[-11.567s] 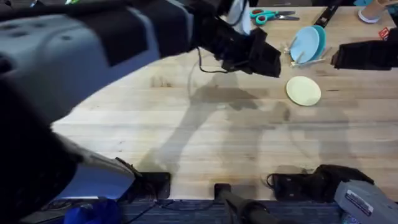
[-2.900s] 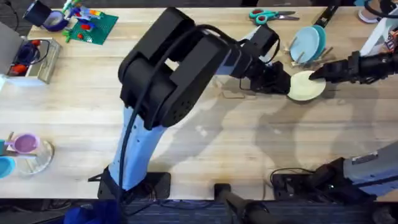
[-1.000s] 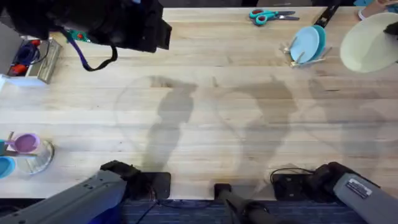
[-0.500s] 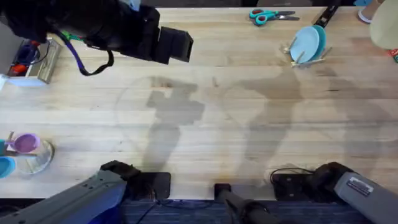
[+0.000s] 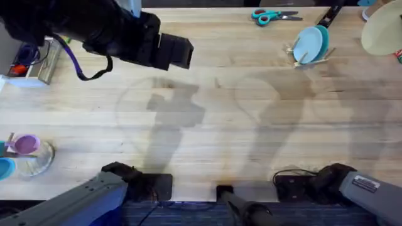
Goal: Pick up the plates from the table one by one and place each into a slot on the dish rack.
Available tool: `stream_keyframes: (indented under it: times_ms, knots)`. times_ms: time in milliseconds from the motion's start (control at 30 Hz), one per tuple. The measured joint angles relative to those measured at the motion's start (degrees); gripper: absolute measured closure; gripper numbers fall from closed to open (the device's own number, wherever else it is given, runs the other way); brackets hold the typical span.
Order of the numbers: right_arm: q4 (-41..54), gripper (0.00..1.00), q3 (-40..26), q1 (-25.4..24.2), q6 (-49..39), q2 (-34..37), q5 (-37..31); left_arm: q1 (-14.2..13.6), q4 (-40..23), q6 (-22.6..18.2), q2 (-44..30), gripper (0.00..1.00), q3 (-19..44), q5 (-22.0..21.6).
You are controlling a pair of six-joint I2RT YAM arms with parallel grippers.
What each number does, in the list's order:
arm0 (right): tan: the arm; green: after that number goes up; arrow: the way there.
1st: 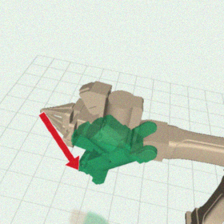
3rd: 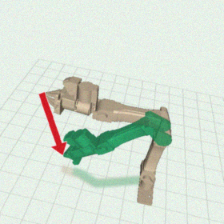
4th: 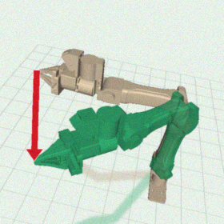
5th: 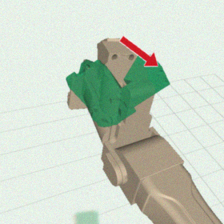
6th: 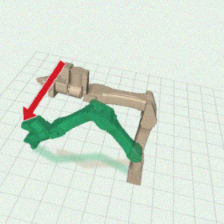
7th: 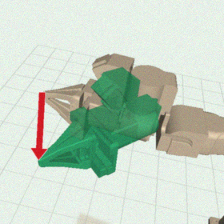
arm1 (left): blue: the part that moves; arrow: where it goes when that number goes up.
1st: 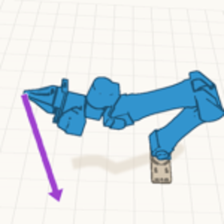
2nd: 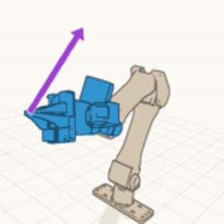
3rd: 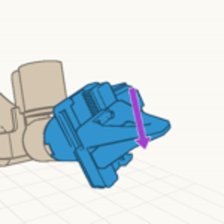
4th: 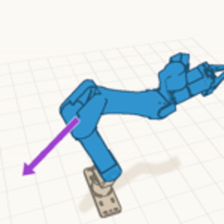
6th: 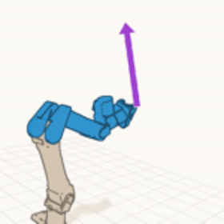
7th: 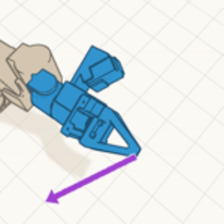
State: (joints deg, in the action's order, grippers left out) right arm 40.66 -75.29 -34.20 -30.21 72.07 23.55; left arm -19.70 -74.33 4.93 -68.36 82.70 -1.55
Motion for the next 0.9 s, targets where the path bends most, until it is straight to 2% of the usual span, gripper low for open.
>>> stream_keyframes:
  times_ms: [333, 900]
  knots:
    - [-1.3, 0.972, 0.0, 0.0, 4.6, 0.5, -1.3, 0.0, -0.1, 0.0, 0.0, 0.008, 0.0, 0.0]
    - [-6.5, 0.972, 0.0, 3.8, 4.5, 7.1, -1.5, 0.0, -0.1, 0.0, 0.0, 0.008, 0.0, 0.0]
